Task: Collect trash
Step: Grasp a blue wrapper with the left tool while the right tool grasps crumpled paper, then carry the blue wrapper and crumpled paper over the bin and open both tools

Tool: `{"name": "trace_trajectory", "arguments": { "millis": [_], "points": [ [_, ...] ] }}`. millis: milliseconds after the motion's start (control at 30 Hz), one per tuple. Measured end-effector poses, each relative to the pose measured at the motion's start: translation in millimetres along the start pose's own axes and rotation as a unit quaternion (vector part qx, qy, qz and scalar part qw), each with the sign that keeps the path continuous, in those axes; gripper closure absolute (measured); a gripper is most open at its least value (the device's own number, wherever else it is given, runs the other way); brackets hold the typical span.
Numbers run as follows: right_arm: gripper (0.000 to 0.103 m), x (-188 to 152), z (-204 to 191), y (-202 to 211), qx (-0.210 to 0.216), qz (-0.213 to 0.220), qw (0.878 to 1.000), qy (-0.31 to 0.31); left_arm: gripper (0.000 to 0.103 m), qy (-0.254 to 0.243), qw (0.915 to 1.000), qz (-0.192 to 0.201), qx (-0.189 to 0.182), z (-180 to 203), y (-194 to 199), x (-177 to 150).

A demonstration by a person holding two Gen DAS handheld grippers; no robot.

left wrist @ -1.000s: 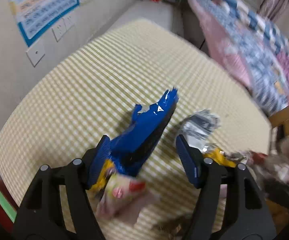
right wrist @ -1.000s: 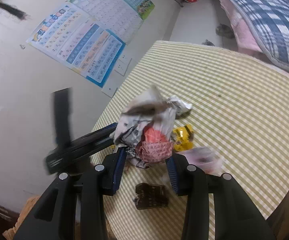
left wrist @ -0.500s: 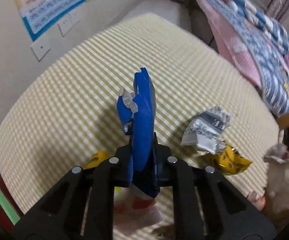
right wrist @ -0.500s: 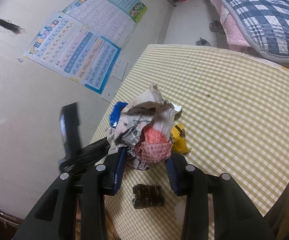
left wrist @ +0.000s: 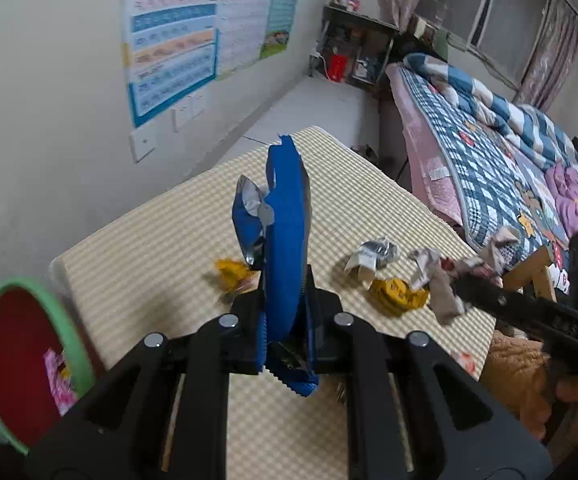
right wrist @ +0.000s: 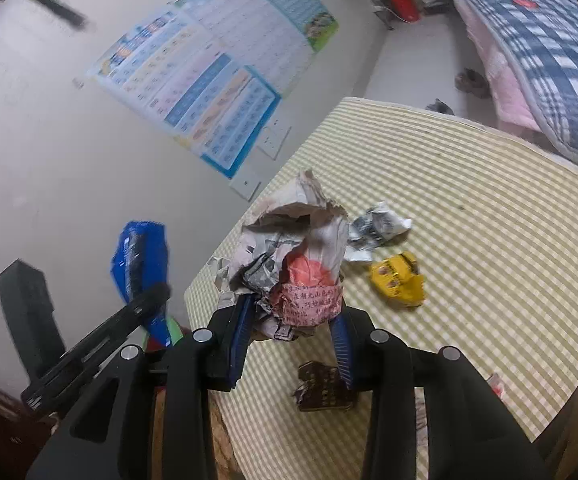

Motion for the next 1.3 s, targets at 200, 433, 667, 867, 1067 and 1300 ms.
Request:
{"name": "trace_trajectory", "arguments": {
  "millis": [200, 433, 667, 867, 1067, 1300],
  "points": [
    [0.068, -22, -44, -5, 0.001, -0.010, 0.998, 0.064, 0.089, 0.033, 0.9992, 0.008, 0.020, -29, 41, -37],
    [0.068, -43, -102, -3, 0.021, -0.009, 0.992, 0.123, 0.089, 0.049, 0.9963, 0.033, 0.063, -64, 76, -52],
    [0.068, -58, -147, -12, 0.036, -0.020, 0.987, 0.157, 0.089, 0.058, 0.9924, 0.060, 0.090, -92, 101, -53],
    [0.067, -75, -178, -28, 0.043, -0.042, 0.982, 0.181, 0.089, 0.085, 0.9868, 0.064, 0.123, -127, 114, -67],
    [0.067, -92, -210, -49, 0.049, -0.068, 0.973, 0.213, 0.089, 0.118, 0.9803, 0.066, 0.144, -163, 125, -78],
    [0.067, -109, -245, -73, 0.061, -0.093, 0.963, 0.245, 0.089, 0.136, 0.9742, 0.070, 0.166, -192, 136, -89]
  ]
}}
Point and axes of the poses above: each gripper's, at about its wrist camera, not at the fingertips, and y roughly against the way its jaws point, z to its right, x to its top, the point moved 3 cm from there along -y, roughly the way its jaws point, and after that the axes turned 7 degrees about -x, right-handed, at the moved point
